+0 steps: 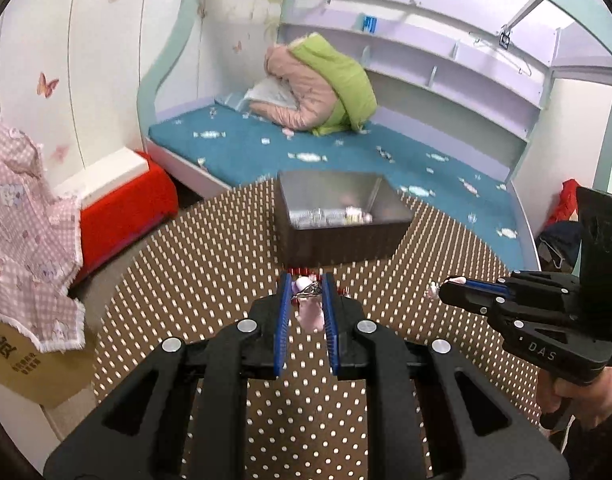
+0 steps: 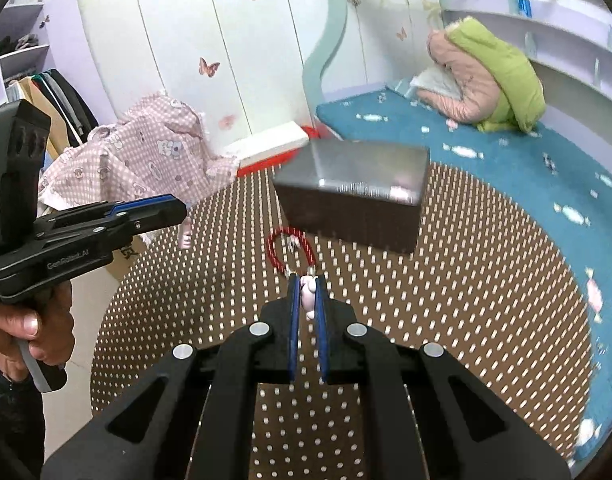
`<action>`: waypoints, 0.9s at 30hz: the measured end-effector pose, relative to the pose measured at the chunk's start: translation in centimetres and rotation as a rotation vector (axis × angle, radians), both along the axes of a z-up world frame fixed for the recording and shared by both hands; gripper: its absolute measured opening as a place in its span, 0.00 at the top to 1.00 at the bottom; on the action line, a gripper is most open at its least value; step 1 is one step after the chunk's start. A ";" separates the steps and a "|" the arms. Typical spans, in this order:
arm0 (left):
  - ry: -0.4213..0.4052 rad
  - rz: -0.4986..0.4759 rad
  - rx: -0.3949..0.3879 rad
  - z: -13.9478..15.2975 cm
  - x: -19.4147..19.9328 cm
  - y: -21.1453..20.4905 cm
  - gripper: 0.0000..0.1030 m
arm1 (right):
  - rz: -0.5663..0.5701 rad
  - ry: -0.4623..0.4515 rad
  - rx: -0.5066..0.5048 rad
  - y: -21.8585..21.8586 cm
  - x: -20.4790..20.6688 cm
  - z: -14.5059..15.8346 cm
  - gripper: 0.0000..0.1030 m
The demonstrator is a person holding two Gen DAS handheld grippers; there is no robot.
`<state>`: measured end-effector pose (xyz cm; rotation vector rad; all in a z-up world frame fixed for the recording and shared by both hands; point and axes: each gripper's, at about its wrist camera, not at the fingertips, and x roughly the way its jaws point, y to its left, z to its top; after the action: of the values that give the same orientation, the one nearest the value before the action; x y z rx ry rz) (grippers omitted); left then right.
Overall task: Organize jewelry
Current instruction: 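Carry white charm in left gripper over box while right carries pink charm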
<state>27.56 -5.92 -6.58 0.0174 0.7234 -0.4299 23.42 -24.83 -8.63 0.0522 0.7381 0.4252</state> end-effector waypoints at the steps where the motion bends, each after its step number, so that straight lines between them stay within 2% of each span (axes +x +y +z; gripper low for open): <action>1: -0.016 0.001 -0.002 0.8 0.1 0.0 0.85 | 0.000 -0.018 -0.005 0.0 0.2 0.8 0.94; 7: -0.098 -0.002 -0.006 5.2 1.8 -1.2 0.85 | -0.014 -0.105 -0.017 0.0 2.5 5.0 0.94; 13: -0.115 -0.019 -0.028 8.0 5.1 -3.2 0.85 | -0.021 -0.113 -0.025 -0.6 7.2 7.8 0.94; 20: -0.062 -0.009 -0.034 8.3 10.1 -5.5 0.85 | -0.039 -0.022 -0.020 -1.5 12.3 6.8 0.94; 27: 0.028 0.002 -0.045 6.1 14.1 -6.6 0.85 | -0.043 0.056 -0.021 -1.5 14.8 4.6 0.94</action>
<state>41.69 -12.50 -0.48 -0.0318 0.7406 -0.4447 38.19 -26.37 -4.00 0.0602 0.7948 0.3758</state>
